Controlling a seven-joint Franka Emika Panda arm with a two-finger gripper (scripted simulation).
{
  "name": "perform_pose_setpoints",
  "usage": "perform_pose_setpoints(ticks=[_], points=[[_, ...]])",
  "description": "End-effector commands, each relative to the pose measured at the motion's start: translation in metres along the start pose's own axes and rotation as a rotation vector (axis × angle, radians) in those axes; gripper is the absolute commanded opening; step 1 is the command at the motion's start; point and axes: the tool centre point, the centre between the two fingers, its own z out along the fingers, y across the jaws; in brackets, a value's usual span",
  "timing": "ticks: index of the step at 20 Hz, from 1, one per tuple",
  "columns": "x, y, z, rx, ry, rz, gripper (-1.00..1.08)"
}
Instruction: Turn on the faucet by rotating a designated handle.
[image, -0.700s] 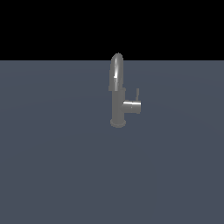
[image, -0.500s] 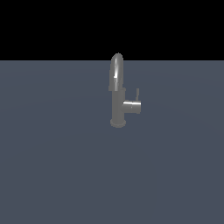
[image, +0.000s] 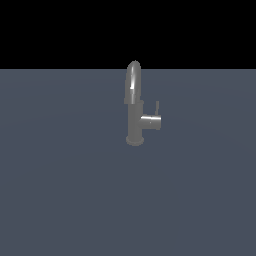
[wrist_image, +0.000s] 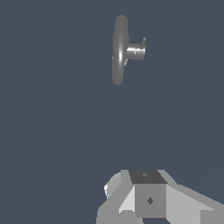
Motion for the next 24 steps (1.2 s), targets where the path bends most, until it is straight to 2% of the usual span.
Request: perform_pose_setpoints(ticks=[1,8,24], points=[[0.009,0.0,0.001,0.02,-0.019,0.022,-1.0],[0.044,0.0,0.006,0.102,-0.096,0.109,-1.0],[0.138,0.013,0.034,0.335,-0.309,0.353,-1.0]])
